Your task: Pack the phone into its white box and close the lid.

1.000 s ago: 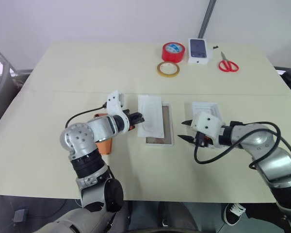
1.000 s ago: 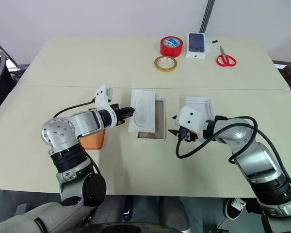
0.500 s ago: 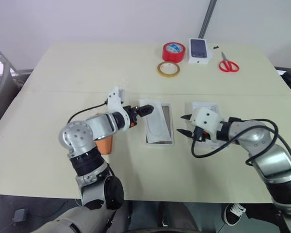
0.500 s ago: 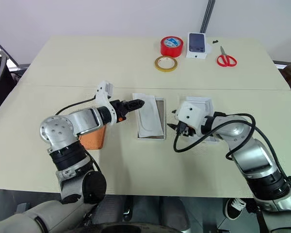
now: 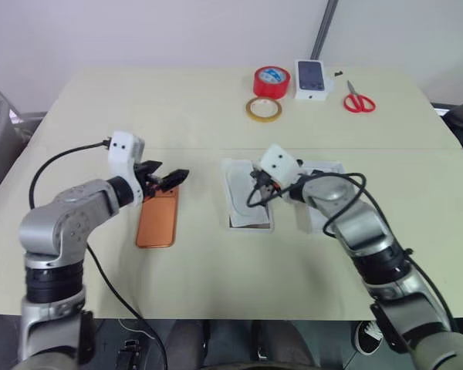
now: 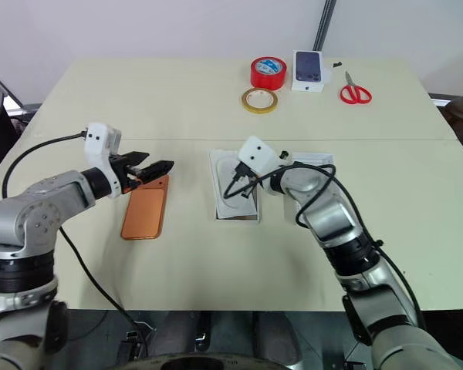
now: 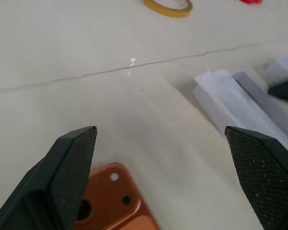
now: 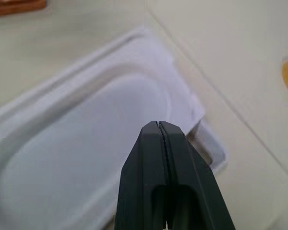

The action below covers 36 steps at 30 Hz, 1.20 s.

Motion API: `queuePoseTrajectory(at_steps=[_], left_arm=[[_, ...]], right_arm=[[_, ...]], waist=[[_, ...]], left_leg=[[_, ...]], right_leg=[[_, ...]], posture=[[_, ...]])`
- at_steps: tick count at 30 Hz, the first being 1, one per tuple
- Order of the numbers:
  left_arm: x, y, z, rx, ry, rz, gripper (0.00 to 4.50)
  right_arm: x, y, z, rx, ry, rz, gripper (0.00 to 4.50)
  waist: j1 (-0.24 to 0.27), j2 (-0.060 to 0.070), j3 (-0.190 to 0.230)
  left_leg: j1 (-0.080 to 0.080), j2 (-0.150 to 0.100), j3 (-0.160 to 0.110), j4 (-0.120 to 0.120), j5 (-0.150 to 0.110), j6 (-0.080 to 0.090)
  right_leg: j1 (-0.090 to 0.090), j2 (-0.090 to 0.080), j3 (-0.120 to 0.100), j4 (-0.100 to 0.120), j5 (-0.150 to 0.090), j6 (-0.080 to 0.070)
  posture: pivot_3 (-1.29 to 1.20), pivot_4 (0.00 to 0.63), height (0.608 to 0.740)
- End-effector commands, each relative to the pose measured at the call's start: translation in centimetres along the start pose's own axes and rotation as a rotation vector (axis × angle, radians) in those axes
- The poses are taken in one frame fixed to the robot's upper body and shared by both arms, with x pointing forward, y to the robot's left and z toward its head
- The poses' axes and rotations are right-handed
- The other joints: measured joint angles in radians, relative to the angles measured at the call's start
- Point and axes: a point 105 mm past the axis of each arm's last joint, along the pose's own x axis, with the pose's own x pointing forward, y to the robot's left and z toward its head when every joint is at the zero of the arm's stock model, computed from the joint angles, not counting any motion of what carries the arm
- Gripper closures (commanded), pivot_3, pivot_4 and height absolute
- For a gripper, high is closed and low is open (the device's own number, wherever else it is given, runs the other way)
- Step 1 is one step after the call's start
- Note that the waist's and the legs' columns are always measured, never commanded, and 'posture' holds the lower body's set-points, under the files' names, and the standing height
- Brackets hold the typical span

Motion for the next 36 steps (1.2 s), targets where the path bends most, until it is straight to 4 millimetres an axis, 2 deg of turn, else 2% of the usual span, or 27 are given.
queuePoseTrajectory(at_steps=[1,8,12,22,26,29,33,36], left_arm=[[-1.1,-2.0,0.5,0.152,-0.033,-0.142,0.00],[-2.9,-3.3,-1.2,0.183,0.016,-0.263,0.00],[-2.9,-3.4,-1.6,0.188,0.021,-0.259,0.00],[-2.5,-3.5,-1.9,0.184,0.011,-0.255,0.00],[-2.2,-3.7,-1.9,0.182,0.003,-0.260,0.00],[-2.1,-3.6,-1.9,0.183,0.000,-0.256,0.00],[-2.0,-2.2,-1.8,0.169,0.000,-0.180,0.00],[-2.6,1.2,-1.8,0.067,0.008,-0.006,0.00]], right_arm=[[0.9,-0.4,1.2,-0.021,-0.026,-0.036,4.48],[2.3,0.4,1.7,-0.014,-0.024,-0.019,4.48],[2.5,0.5,0.9,-0.040,0.034,-0.029,4.48],[0.1,0.9,-1.5,-0.095,0.169,-0.053,4.48],[-0.6,1.5,-1.1,-0.114,0.170,-0.054,4.48],[-1.1,1.5,0.0,-0.116,0.122,-0.062,4.48],[-1.6,1.8,1.8,-0.119,0.015,-0.032,4.48],[-1.8,2.6,3.3,-0.084,-0.064,0.019,4.48]], waist=[[0.003,0.000,0.000],[-0.004,0.000,0.000],[-0.003,0.000,0.000],[-0.003,0.000,0.000],[-0.003,0.001,0.000],[-0.004,0.001,0.000],[-0.003,0.001,0.000],[-0.003,0.001,0.000]], left_leg=[[0.000,0.000,0.000,-0.001,0.000,0.000],[0.000,0.000,0.000,-0.002,-0.002,0.004],[0.000,0.001,0.000,-0.002,-0.004,0.008],[0.000,0.001,0.000,-0.002,-0.005,0.009],[0.000,0.001,0.000,-0.002,-0.005,0.009],[-0.001,0.001,0.000,-0.002,-0.005,0.009],[-0.001,0.001,0.000,-0.002,-0.005,0.009],[0.000,0.001,0.000,-0.002,-0.005,0.009]], right_leg=[[0.000,0.000,0.000,0.000,0.000,0.000],[-0.001,0.000,0.000,0.000,0.000,0.000],[-0.002,0.000,0.000,0.001,0.000,0.000],[-0.002,0.000,0.000,0.001,0.000,0.000],[-0.002,0.000,0.000,0.001,0.000,0.000],[-0.002,0.000,0.000,0.001,0.000,0.000],[-0.002,0.000,0.000,0.001,0.000,0.000],[-0.002,0.000,0.000,0.001,0.000,0.000]], posture=[[0.00,0.150,0.740],[0.00,0.150,0.740],[0.00,0.150,0.740],[0.00,0.150,0.740],[0.00,0.150,0.740],[0.00,0.150,0.740],[0.00,0.150,0.740],[0.00,0.150,0.740]])
